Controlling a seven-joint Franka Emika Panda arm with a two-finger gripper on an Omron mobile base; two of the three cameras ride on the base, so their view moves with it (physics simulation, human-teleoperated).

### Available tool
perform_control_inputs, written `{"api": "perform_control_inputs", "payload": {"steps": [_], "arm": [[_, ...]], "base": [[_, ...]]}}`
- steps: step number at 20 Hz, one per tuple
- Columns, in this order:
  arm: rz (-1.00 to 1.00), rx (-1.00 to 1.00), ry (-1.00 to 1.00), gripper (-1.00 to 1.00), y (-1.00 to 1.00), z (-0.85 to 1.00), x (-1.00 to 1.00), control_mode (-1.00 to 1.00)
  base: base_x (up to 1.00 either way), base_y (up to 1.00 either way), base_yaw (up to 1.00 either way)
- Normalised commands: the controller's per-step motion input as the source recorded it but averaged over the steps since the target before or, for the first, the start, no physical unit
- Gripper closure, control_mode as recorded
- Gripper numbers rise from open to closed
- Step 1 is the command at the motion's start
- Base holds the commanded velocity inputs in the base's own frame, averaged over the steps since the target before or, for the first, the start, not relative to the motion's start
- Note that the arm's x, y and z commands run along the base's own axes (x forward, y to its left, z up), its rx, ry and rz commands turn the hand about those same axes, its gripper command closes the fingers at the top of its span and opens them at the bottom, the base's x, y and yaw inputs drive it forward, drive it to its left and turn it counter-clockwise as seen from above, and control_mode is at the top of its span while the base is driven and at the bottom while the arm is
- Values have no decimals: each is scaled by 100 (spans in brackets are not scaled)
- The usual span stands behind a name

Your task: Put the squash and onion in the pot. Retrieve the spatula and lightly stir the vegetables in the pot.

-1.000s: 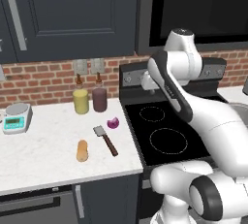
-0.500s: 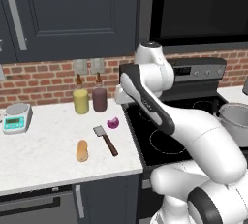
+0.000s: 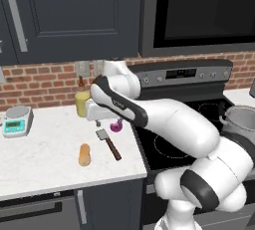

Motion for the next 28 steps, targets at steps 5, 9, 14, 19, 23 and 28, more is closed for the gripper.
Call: {"api": "perform_control_inputs", "payload": {"steps": [5,9,14,19,23,28], "arm": [[-8,0,9,-100,89,-51,2,-100],[-14,-5,6,-100,63,-50,1,-100],[-14,-9,0,-100,29,-44,0,-100],[-12,-12,0,-100,6,-42,12,-100],[-12,-8,0,-100,-1,-29,10,-100],[-9,-1,0,-100,-14,-18,19,-100]], "base": [[0,0,0],[0,0,0],[0,0,0],[0,0,0],[0,0,0],[0,0,0]]}}
